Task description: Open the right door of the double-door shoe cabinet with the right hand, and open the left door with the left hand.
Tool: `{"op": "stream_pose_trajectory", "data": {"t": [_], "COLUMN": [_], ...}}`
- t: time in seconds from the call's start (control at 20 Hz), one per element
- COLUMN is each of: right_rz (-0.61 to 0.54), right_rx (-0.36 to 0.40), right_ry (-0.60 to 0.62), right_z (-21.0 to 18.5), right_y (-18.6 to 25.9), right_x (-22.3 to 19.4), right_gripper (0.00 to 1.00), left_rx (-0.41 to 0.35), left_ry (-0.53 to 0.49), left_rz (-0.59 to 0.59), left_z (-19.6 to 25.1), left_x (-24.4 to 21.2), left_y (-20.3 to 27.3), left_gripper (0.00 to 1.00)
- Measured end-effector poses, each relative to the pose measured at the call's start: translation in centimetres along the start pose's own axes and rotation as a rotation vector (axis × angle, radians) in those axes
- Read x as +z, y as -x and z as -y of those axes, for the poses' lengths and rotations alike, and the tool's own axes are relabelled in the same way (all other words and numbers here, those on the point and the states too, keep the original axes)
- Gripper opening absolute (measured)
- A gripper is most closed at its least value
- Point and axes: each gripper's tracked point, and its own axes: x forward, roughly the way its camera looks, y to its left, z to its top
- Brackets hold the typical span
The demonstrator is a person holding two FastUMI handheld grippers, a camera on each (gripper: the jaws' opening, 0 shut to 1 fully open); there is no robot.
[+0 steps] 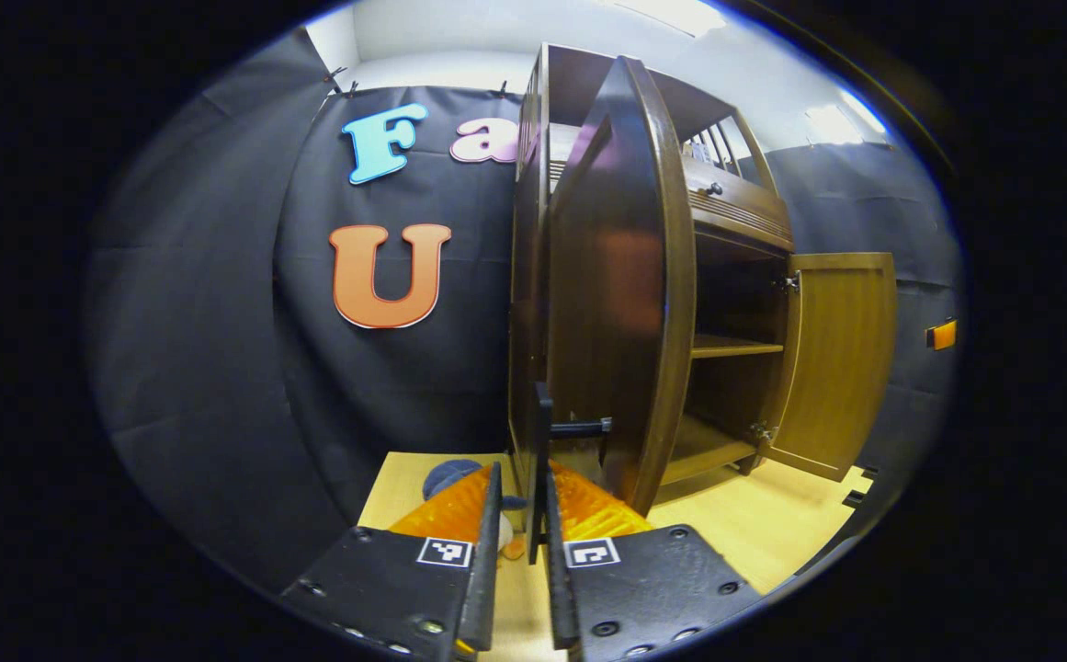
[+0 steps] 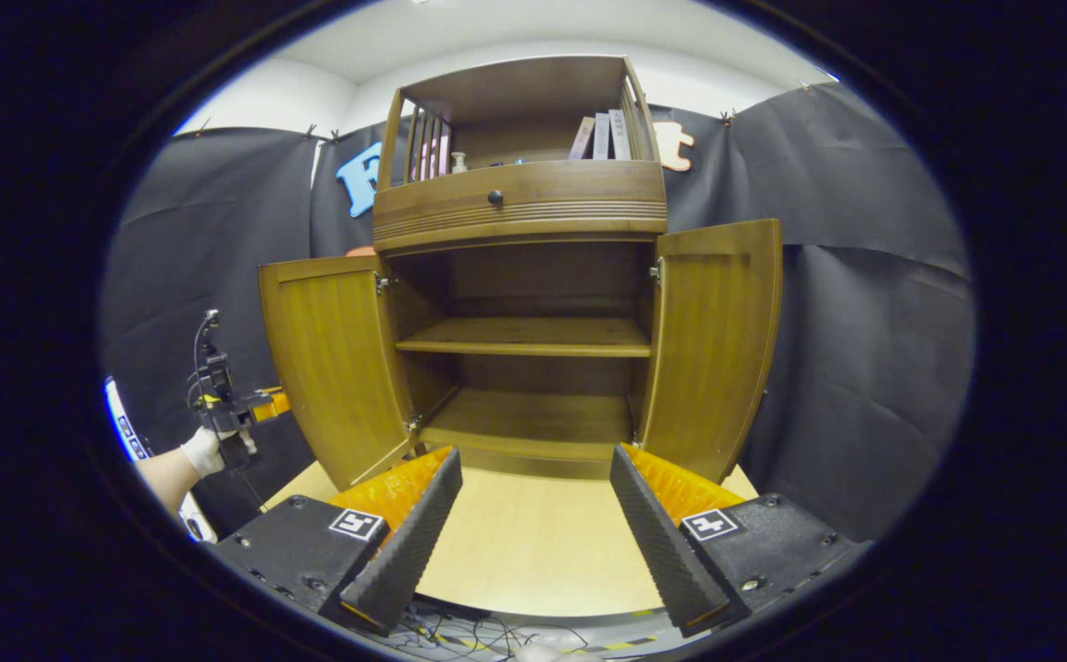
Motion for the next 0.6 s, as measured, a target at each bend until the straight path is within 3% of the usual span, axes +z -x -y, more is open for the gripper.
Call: {"op": "stream_pose_trajectory", "data": {"t": [0.15, 0.2, 0.35, 0.4, 0.6], "right_rz": [0.003, 0.004, 0.005, 0.009, 0.028], "right_rx": [-0.002, -0.001, 0.002, 0.003, -0.011], "right_ry": [-0.002, -0.003, -0.004, -0.004, 0.005], "right_z": [0.3, 0.2, 0.1, 0.2, 0.3], "right_y": [0.1, 0.0, -0.2, -0.2, -0.1], "right_x": [0.1, 0.2, 0.2, 0.3, 0.8], "right_gripper": [1.0, 1.0, 1.0, 1.0, 1.0], "left_rx": [0.033, 0.051, 0.116, 0.141, 0.242], "left_ry": [0.015, 0.007, -0.015, -0.025, -0.066], "left_rz": [0.01, 0.012, 0.013, 0.009, 0.012], "left_z": [-0.8, -1.3, -2.3, -2.6, -3.0], "left_x": [0.2, 0.4, 0.6, 0.9, 2.8], "left_y": [0.9, 1.4, 2.8, 3.1, 5.5], "left_gripper": [0.74, 0.63, 0.82, 0.94, 0.95]}}
